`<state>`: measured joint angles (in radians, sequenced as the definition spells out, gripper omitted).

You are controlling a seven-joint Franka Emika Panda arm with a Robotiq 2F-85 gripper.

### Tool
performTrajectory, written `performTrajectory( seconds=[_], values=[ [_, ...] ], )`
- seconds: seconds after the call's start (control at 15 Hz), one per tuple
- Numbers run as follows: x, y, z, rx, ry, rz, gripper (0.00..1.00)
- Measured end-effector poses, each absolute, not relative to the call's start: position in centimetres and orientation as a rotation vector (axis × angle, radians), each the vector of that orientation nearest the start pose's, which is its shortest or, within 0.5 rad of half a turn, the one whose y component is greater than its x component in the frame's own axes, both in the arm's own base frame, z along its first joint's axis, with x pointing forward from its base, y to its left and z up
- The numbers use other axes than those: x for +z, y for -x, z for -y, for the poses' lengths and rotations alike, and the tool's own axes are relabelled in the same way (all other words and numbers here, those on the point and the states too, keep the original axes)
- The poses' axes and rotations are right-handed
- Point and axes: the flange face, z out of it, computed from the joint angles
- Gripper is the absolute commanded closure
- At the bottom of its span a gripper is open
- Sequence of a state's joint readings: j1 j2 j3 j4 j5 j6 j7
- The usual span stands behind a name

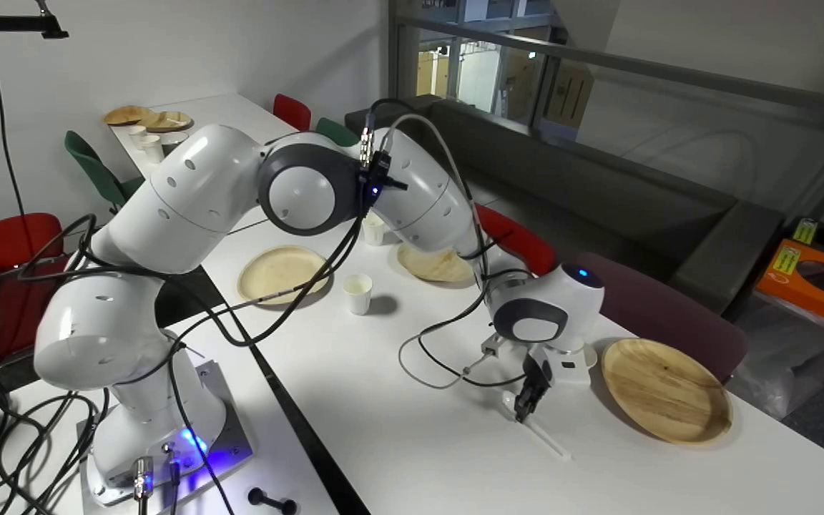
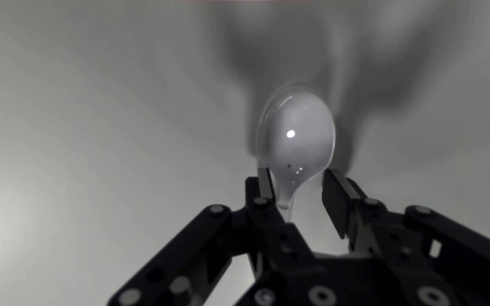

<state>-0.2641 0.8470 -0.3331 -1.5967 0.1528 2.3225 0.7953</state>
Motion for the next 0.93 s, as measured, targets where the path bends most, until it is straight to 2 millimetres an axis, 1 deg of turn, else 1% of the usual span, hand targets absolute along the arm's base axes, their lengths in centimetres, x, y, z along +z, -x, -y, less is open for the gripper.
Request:
performTrajectory(
  seconds=[0.2, 0.33, 0.47, 0.53, 0.93],
  values=[
    [14.67, -58.22, 35.72, 0.093, 2.516, -2.122, 0.61],
    [14.67, -58.24, 35.68, 0.093, 2.517, -2.121, 0.62],
    [14.67, -58.23, 35.69, 0.093, 2.517, -2.121, 0.68],
    [14.67, -58.23, 35.69, 0.093, 2.517, -2.121, 0.72],
    [14.68, -58.23, 35.7, 0.092, 2.517, -2.121, 0.7]
  ],
)
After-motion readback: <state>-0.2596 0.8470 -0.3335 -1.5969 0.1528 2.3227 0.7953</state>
